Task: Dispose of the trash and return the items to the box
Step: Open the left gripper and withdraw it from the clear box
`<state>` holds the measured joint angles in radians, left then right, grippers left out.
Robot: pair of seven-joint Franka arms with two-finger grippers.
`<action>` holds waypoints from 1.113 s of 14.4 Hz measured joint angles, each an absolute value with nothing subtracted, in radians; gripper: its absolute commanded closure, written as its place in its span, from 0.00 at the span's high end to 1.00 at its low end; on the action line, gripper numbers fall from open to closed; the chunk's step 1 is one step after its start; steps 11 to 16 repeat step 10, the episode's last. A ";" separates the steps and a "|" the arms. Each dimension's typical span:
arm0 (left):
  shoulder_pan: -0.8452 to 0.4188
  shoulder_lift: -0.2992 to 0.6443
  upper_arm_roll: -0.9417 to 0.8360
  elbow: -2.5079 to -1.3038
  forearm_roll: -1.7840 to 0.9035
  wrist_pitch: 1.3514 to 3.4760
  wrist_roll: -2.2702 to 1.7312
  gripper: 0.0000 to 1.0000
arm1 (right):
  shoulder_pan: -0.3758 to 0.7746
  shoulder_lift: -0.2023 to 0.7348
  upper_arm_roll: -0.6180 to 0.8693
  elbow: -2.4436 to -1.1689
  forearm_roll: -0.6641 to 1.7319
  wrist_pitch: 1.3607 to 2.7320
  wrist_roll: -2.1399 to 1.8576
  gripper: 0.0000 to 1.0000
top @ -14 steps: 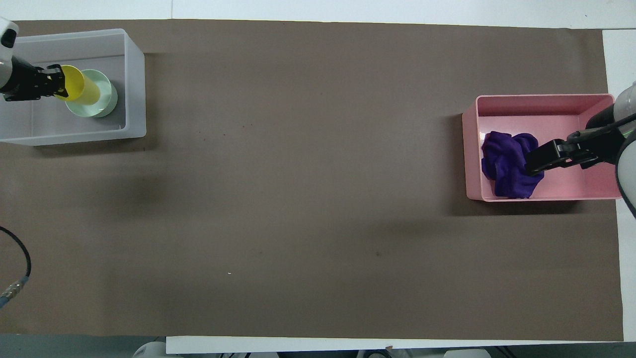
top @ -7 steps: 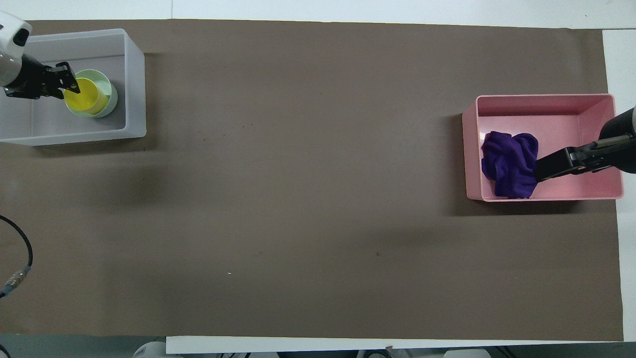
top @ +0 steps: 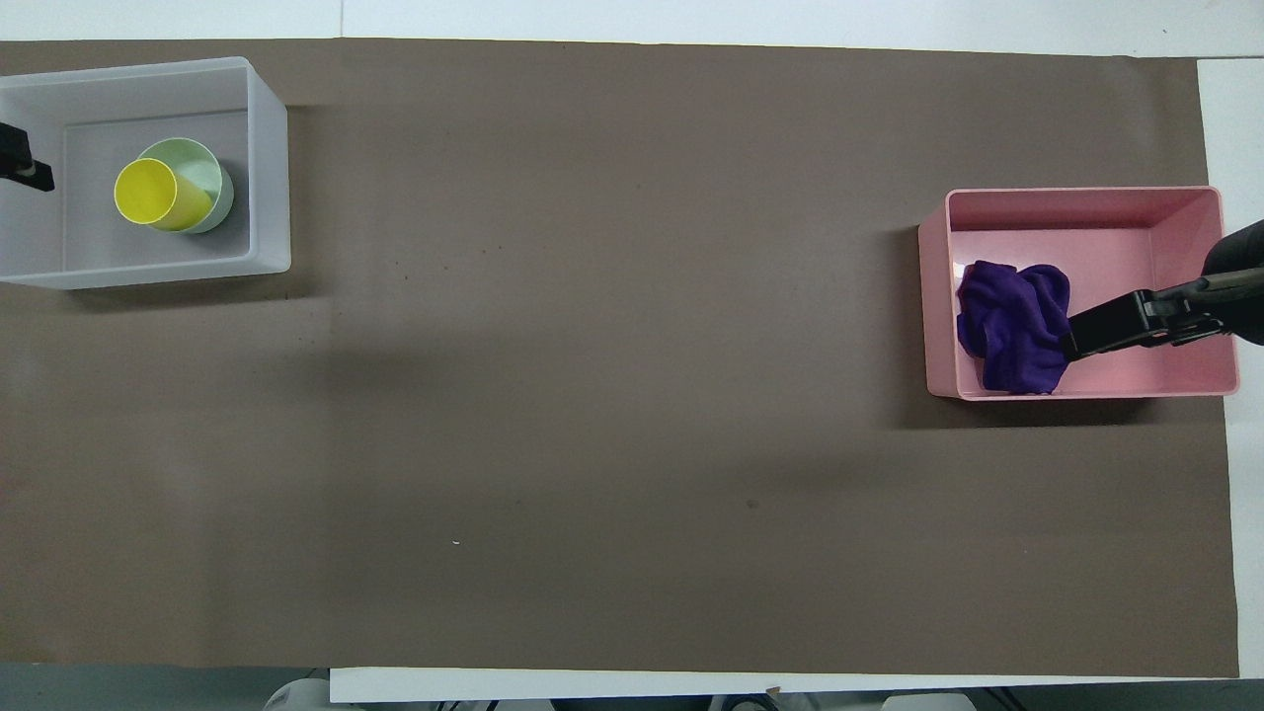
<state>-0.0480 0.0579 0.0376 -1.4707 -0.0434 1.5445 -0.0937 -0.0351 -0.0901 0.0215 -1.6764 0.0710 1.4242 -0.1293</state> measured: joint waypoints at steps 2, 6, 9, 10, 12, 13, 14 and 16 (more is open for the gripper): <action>-0.097 -0.037 0.035 -1.556 -0.023 1.484 -0.094 1.00 | -0.034 -0.090 0.022 -1.676 0.060 1.427 -0.129 1.00; -0.151 -0.120 0.035 -1.727 0.016 1.602 -0.054 1.00 | -0.033 -0.090 0.024 -1.677 0.045 1.439 -0.129 1.00; -0.146 -0.108 0.055 -1.721 0.016 1.624 -0.028 1.00 | -0.034 -0.090 0.023 -1.678 0.044 1.439 -0.137 1.00; -0.139 -0.106 0.057 -1.711 0.016 1.624 -0.025 1.00 | -0.034 -0.090 0.022 -1.678 0.044 1.439 -0.140 1.00; -0.139 -0.106 0.057 -1.711 0.016 1.624 -0.025 1.00 | -0.034 -0.090 0.022 -1.678 0.044 1.439 -0.140 1.00; -0.139 -0.106 0.057 -1.711 0.016 1.624 -0.025 1.00 | -0.034 -0.090 0.022 -1.678 0.044 1.439 -0.140 1.00; -0.139 -0.106 0.057 -1.711 0.016 1.624 -0.025 1.00 | -0.034 -0.090 0.022 -1.678 0.044 1.439 -0.140 1.00; -0.139 -0.106 0.057 -1.711 0.016 1.624 -0.025 1.00 | -0.034 -0.090 0.022 -1.678 0.044 1.439 -0.140 1.00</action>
